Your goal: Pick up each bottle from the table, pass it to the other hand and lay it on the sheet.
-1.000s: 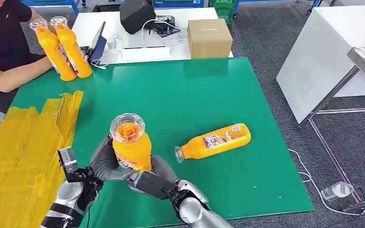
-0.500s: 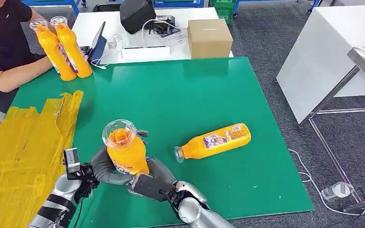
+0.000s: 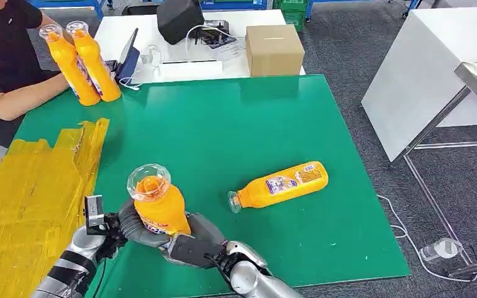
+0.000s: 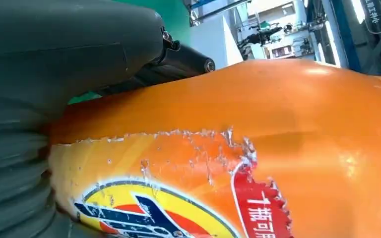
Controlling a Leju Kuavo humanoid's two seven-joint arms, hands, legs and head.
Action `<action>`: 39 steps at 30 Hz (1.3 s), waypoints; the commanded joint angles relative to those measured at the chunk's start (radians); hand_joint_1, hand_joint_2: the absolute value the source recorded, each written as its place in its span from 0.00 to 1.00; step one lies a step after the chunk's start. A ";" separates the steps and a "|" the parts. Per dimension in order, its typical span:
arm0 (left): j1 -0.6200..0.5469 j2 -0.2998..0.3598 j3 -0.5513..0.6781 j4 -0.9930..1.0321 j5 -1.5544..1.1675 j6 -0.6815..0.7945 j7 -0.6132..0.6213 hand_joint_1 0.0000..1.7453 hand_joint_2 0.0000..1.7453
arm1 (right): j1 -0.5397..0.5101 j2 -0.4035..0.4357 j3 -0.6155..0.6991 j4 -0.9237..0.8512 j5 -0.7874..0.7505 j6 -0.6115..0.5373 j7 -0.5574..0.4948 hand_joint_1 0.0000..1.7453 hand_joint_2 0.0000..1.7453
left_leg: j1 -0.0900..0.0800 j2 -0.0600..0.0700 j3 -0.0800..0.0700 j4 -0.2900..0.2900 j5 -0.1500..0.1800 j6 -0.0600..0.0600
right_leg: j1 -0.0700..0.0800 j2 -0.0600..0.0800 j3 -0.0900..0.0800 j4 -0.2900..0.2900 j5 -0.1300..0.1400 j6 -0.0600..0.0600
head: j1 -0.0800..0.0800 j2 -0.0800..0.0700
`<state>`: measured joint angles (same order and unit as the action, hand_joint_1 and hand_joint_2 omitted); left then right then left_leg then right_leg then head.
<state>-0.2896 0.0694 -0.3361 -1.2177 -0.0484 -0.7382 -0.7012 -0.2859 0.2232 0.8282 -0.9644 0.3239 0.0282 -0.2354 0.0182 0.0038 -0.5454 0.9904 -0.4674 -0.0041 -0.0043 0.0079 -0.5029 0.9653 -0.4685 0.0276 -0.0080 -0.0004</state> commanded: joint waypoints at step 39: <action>-0.167 0.976 -0.021 -0.144 -0.264 0.080 0.292 1.00 1.00 | -0.034 -0.355 -0.194 -0.443 -0.009 -0.030 0.029 0.00 1.00 | 0.003 0.000 0.004 0.003 0.003 -0.002 | 0.002 -0.003 -0.006 0.006 -0.001 -0.001 | 0.000 0.000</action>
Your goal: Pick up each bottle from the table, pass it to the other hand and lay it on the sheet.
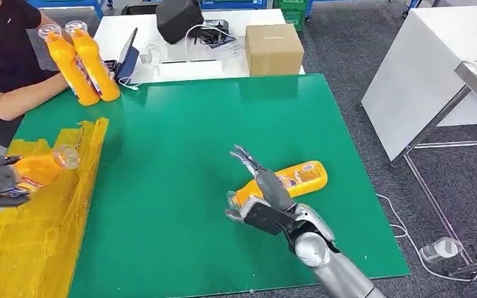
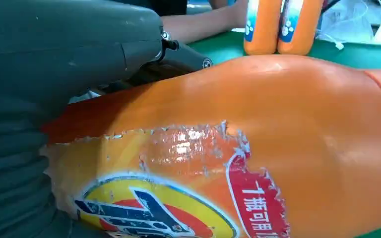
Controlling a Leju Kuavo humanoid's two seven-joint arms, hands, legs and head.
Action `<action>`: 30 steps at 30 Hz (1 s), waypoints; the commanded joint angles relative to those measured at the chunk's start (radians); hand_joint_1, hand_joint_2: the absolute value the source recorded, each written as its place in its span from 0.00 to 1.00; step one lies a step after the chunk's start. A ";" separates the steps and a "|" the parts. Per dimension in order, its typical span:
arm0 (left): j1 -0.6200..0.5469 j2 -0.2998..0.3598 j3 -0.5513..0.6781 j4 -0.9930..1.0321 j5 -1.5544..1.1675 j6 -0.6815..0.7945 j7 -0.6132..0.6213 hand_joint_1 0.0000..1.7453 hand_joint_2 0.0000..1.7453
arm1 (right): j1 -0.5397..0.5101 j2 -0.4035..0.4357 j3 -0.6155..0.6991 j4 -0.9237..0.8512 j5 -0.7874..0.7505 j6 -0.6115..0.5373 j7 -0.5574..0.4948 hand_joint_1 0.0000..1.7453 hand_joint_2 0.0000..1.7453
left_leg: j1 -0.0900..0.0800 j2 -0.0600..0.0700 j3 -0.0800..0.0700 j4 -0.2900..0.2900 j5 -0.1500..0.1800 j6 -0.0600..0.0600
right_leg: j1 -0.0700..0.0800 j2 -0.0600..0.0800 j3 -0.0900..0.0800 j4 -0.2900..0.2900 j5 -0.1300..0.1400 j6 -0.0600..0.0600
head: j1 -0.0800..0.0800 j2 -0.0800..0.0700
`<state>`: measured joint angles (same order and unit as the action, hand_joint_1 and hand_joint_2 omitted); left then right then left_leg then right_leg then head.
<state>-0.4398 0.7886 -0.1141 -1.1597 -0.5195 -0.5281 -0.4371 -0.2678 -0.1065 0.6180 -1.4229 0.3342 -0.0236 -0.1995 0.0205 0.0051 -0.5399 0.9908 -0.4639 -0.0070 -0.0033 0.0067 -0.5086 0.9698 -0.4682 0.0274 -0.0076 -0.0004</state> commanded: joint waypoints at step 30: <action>0.268 -0.022 -0.297 -0.098 0.084 0.124 -0.086 1.00 1.00 | -0.128 -0.006 0.088 0.055 -0.064 0.034 0.024 0.00 1.00 | -0.004 -0.002 0.005 -0.005 0.003 0.001 | -0.004 -0.002 0.005 -0.003 0.001 0.000 | 0.000 0.000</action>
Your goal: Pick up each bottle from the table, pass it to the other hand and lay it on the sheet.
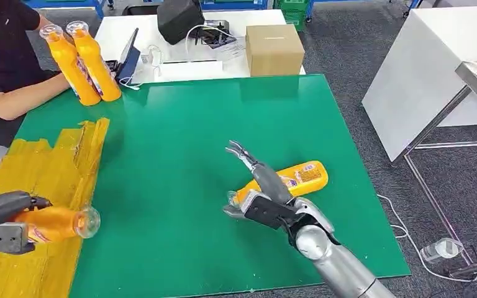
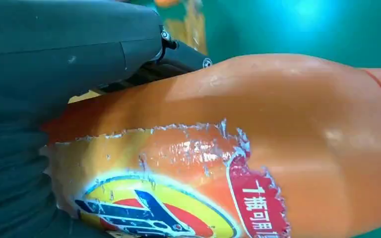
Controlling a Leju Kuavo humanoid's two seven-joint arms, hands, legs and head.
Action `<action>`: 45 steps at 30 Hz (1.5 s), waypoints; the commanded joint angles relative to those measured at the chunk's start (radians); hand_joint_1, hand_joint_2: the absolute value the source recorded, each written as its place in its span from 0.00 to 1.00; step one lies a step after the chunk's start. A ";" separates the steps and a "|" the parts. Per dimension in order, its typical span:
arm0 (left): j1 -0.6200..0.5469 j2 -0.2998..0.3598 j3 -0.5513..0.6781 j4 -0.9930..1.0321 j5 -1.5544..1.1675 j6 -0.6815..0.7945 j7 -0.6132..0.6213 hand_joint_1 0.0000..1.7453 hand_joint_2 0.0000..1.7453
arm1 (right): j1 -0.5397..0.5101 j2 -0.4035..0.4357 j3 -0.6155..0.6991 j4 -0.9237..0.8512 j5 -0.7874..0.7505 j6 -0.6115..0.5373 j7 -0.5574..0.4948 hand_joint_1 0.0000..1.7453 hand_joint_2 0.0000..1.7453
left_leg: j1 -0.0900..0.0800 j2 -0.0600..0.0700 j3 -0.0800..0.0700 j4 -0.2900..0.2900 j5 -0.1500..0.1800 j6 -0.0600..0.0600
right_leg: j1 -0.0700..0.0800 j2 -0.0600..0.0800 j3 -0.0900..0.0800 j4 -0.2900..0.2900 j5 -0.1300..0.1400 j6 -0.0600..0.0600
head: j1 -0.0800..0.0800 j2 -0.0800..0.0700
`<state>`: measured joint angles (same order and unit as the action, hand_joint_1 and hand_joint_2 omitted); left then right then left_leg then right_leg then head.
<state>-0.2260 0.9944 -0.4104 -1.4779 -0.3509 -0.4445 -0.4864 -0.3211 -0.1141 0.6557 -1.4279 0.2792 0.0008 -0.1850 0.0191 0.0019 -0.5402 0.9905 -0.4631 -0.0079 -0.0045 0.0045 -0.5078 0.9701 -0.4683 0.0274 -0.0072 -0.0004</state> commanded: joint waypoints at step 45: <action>0.051 -0.766 0.329 0.327 -0.493 0.697 -0.025 0.00 0.00 | 0.002 0.031 0.047 0.040 0.076 -0.022 0.044 0.00 1.00 | -0.006 -0.008 0.001 -0.001 0.007 0.002 | -0.006 -0.009 0.002 0.001 0.003 -0.003 | -0.001 0.000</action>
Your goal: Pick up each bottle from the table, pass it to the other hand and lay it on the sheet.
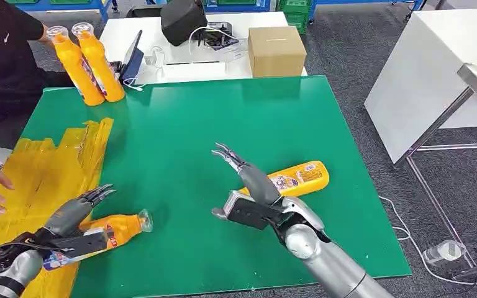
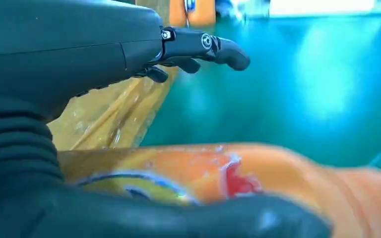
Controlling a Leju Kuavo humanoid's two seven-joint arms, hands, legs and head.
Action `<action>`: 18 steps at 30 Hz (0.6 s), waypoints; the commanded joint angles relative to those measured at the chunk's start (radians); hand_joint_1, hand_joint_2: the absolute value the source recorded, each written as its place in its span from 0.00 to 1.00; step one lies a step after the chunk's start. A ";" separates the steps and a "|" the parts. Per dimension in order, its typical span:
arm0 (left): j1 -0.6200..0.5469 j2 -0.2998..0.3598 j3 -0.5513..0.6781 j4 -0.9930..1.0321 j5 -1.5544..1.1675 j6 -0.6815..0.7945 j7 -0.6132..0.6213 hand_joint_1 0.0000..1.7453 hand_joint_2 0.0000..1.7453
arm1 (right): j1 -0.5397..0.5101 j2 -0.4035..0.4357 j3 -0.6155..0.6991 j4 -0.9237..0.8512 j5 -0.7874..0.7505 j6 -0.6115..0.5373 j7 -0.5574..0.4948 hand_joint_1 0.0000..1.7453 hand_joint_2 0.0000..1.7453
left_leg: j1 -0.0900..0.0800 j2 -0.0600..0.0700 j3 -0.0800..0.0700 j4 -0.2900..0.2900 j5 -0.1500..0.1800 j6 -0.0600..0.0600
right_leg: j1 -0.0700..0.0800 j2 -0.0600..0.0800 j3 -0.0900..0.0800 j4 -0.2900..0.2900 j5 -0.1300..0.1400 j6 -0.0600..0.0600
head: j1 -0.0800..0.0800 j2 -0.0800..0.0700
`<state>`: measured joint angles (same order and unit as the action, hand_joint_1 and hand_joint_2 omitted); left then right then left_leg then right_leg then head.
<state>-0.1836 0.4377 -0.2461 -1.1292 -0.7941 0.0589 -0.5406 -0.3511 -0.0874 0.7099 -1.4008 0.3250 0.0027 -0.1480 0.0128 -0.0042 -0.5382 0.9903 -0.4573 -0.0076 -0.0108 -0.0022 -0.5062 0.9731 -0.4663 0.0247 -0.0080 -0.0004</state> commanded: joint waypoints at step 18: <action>0.002 -0.440 0.439 -0.284 0.208 0.455 -0.079 0.00 0.00 | 0.272 -0.075 -0.059 -0.190 0.208 -0.126 0.008 0.00 1.00 | 0.001 -0.004 -0.006 0.001 0.000 0.001 | 0.001 -0.005 -0.004 -0.001 -0.001 0.000 | 0.000 0.000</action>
<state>-0.1648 0.1693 0.0283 -1.2292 -0.8013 0.5658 -0.5337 -0.2090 -0.0828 0.6908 -1.4474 0.4502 -0.0870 -0.1507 0.0131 -0.0040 -0.5422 0.9906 -0.4574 -0.0075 -0.0106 -0.0019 -0.5108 0.9730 -0.4662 0.0248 -0.0084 -0.0004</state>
